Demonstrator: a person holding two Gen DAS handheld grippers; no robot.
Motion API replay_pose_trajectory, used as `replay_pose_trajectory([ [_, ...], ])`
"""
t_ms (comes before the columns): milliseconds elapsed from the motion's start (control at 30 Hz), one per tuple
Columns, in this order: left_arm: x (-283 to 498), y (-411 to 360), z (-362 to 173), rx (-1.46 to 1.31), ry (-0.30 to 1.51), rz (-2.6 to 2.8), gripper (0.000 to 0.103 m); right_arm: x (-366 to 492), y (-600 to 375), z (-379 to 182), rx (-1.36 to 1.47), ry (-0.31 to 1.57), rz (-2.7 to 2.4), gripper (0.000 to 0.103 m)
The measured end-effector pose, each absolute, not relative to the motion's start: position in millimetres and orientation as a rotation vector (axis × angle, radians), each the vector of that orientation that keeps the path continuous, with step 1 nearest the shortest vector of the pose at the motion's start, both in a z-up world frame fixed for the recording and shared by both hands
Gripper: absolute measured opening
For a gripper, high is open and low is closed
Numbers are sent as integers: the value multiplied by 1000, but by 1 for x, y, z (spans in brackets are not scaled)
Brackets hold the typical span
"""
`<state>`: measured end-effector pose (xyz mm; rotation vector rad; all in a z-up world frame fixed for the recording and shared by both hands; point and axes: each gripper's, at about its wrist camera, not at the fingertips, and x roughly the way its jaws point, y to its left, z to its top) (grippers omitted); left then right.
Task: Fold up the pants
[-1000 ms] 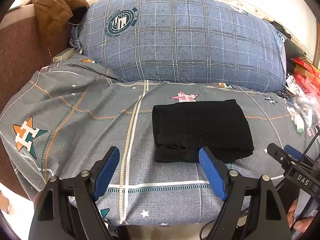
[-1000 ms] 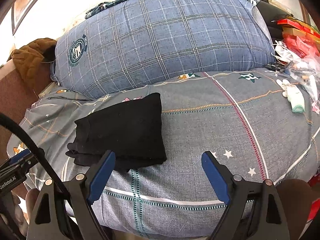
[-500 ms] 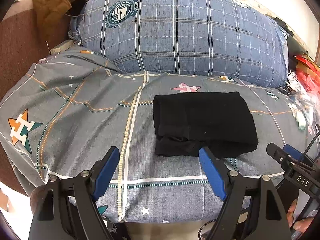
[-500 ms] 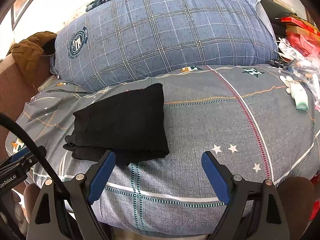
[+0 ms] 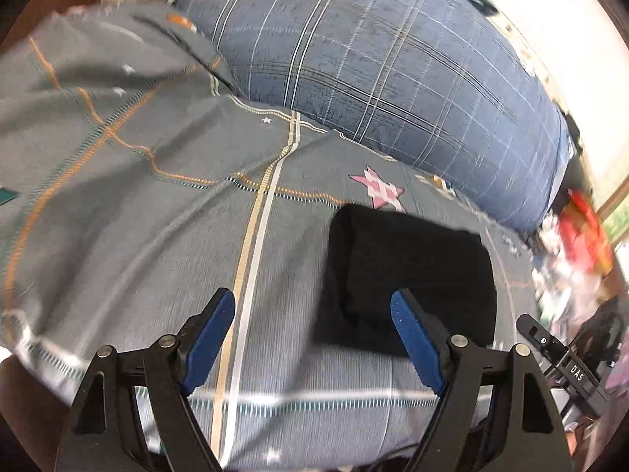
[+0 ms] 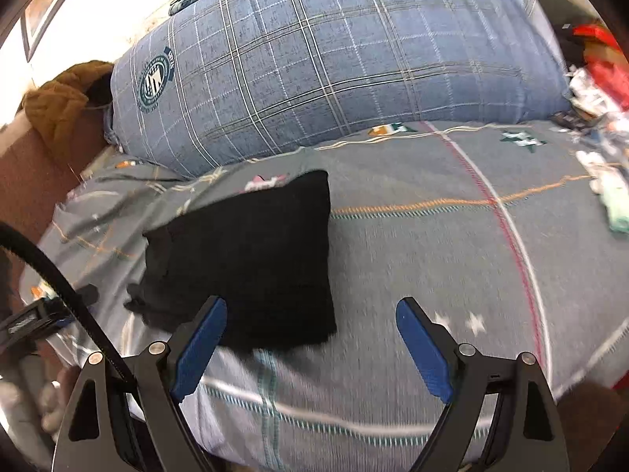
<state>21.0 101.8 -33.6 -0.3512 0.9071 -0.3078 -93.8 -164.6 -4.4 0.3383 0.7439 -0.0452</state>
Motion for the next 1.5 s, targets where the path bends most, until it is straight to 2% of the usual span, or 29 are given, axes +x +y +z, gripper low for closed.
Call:
replay_pose_trajectory([
  [300, 95, 69, -87, -453, 1081, -492, 81, -7, -193, -33, 529, 860, 102, 92],
  [533, 92, 39, -84, -400, 1087, -592, 81, 21, -181, -58, 614, 897, 232, 91],
  [567, 91, 34, -83, -364, 1074, -583, 78, 25, -177, -58, 612, 898, 241, 91],
  [600, 88, 28, -81, -326, 1063, -580, 64, 27, -173, -58, 610, 898, 243, 89],
  [633, 87, 26, -79, -321, 1062, -588, 61, 28, -169, -57, 599, 907, 224, 85],
  [700, 87, 31, -73, -351, 1061, -591, 46, 27, -164, -51, 576, 910, 214, 74],
  [767, 85, 37, -68, -381, 1054, -601, 43, 22, -165, -42, 569, 903, 218, 55],
  [867, 77, 40, -58, -386, 1036, -608, 43, 11, -164, -28, 578, 880, 245, 48],
  [967, 65, 42, -41, -354, 987, -598, 43, 1, -153, -11, 520, 850, 244, 46],
  [1300, 79, 69, 8, -420, 880, -621, 41, 7, -137, 35, 476, 760, 278, 46],
  [1500, 108, 65, 13, -411, 867, -603, 41, 37, -136, 45, 458, 750, 256, 46],
])
